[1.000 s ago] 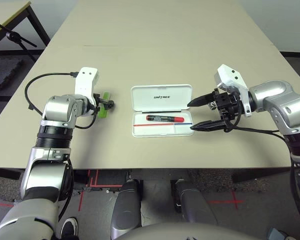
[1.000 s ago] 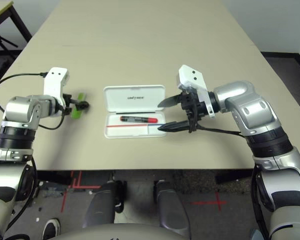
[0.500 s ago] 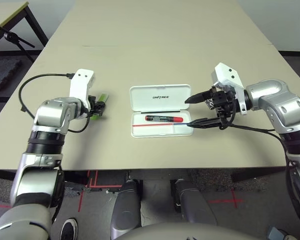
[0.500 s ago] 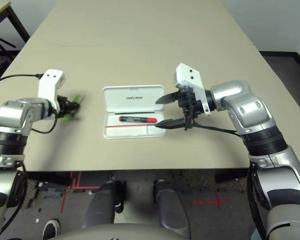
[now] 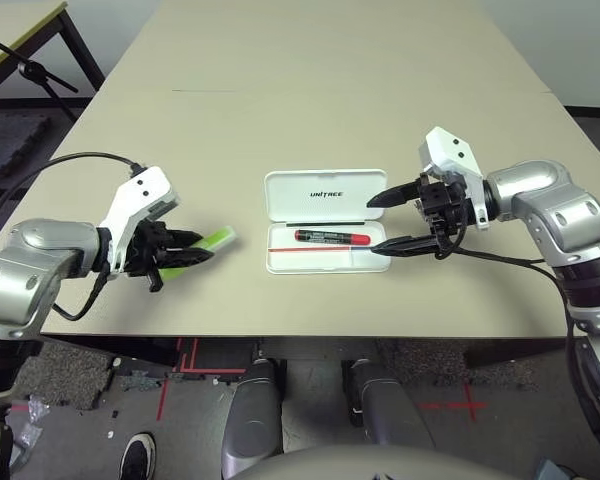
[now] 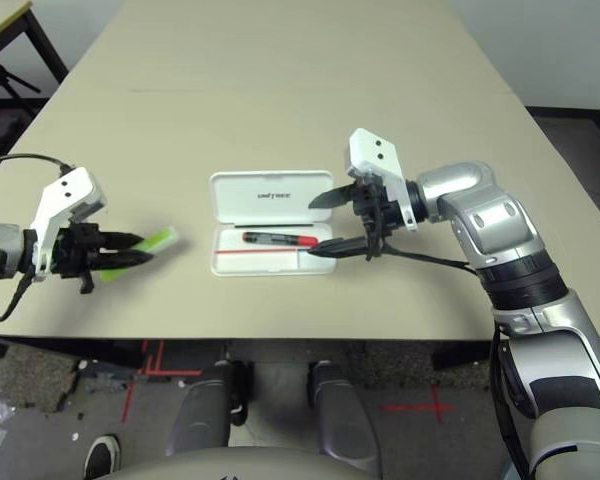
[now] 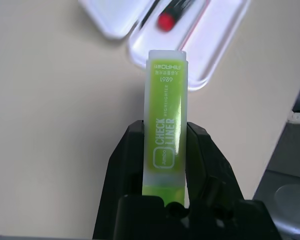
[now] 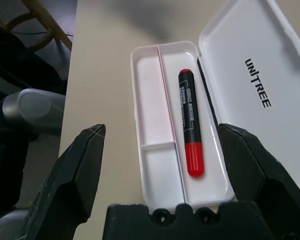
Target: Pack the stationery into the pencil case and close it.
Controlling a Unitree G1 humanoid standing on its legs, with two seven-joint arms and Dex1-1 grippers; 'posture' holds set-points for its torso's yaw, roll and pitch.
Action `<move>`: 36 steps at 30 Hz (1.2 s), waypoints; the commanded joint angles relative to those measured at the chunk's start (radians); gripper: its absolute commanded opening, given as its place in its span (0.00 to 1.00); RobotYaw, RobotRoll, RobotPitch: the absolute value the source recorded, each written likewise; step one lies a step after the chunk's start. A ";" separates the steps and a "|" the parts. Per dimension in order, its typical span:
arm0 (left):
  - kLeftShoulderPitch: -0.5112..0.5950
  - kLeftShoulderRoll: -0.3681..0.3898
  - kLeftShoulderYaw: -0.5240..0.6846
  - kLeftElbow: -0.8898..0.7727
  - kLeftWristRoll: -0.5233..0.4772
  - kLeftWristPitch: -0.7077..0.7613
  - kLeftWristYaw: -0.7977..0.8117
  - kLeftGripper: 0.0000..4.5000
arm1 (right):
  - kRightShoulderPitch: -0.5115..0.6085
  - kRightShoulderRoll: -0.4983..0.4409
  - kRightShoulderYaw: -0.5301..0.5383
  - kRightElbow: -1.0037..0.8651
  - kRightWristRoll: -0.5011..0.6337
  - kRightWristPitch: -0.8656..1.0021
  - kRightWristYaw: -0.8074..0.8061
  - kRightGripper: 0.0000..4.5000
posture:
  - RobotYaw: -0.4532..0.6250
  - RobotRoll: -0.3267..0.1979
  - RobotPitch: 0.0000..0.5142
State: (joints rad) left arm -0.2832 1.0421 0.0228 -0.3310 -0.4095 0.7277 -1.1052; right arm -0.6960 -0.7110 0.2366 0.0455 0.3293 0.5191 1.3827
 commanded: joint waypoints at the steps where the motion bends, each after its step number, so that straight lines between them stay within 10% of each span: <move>1: -0.049 0.002 -0.037 -0.064 -0.012 0.032 0.005 0.24 | 0.008 -0.019 0.013 0.006 -0.011 0.005 0.016 1.00 | 0.44 0.62 0.31; 36: -0.392 -0.303 -0.551 0.031 0.266 -0.001 0.054 0.24 | 0.099 -0.106 -0.012 -0.078 -0.016 0.047 -0.024 1.00 | 0.36 0.62 0.31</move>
State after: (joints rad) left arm -0.6620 0.7450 -0.5041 -0.3158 -0.1654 0.7426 -1.0412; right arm -0.6087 -0.8072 0.2311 -0.0128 0.3131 0.5583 1.3610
